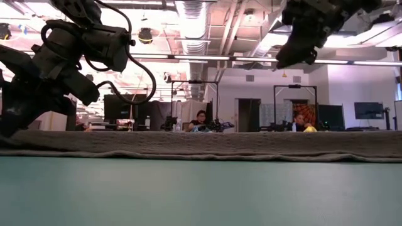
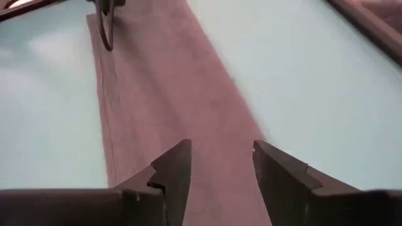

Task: Roll towel into tight, uniform cylinder
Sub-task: Fold the gray towel

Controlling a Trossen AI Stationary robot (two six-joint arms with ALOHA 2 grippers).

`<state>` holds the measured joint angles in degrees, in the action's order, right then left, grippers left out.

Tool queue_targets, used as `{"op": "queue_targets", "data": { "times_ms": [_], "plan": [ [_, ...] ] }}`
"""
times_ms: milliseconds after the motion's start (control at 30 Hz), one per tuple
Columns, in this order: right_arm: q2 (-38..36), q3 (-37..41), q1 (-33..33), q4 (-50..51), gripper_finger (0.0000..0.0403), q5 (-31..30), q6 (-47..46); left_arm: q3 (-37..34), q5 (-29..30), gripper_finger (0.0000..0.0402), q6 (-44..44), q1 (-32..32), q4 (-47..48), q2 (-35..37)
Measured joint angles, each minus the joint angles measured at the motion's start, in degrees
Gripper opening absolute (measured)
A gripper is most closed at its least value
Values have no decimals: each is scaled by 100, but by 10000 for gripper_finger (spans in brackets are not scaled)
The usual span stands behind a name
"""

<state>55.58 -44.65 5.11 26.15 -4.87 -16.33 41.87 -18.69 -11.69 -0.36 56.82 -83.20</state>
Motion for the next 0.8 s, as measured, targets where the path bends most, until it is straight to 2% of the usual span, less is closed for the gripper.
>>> {"op": "queue_targets", "data": {
  "times_ms": [167,333,633,800],
  "plan": [
    [214,108,-372,-234,178,85,-613,0,29,0,162,-77,4,23],
    [900,-120,-1012,-627,166,319,-726,1,118,0,384,-229,31,131],
    [2230,-927,-1594,1140,152,319,-721,0,360,0,462,-260,13,578],
    [2838,-1022,-1723,1553,145,432,-718,0,414,0,599,-260,-7,816]
  ]
}}
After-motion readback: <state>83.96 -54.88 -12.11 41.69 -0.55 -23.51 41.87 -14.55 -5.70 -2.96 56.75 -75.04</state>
